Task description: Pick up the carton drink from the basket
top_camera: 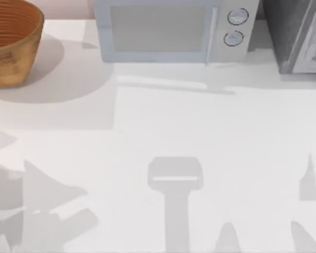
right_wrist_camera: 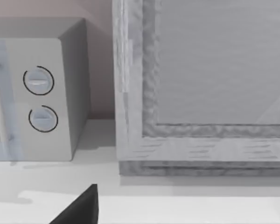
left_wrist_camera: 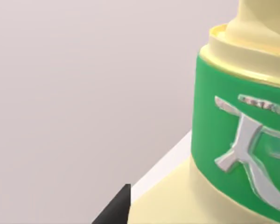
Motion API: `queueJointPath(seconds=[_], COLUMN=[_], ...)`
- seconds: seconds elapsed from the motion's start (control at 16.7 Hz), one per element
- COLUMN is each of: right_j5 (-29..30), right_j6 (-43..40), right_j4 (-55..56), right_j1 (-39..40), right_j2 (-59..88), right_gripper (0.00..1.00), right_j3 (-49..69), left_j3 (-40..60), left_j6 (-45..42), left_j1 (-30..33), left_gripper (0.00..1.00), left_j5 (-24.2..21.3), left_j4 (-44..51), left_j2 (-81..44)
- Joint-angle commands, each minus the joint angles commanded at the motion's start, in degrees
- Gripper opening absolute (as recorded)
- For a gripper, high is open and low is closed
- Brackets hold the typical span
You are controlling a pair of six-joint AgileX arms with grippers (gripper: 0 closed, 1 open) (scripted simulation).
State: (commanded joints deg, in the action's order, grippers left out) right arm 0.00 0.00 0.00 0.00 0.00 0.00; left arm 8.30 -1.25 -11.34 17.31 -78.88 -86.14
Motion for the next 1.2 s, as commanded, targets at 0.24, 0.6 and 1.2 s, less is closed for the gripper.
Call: queueJointPath(seconds=[0.24,0.6,1.2], right_j5=[0.0,0.0,0.0], right_j6=[0.0,0.0,0.0], right_j4=[0.0,0.0,0.0], right_j1=[0.0,0.0,0.0], right_j2=[0.0,0.0,0.0], right_gripper=[1.0,1.0,1.0], right_j3=[0.0,0.0,0.0], left_j3=[0.0,0.0,0.0], left_j6=[0.0,0.0,0.0], left_j1=[0.0,0.0,0.0], left_gripper=[0.23,0.68,1.0], left_j5=[0.0,0.0,0.0], left_j4=[0.0,0.0,0.0], left_j2=[0.0,0.0,0.0])
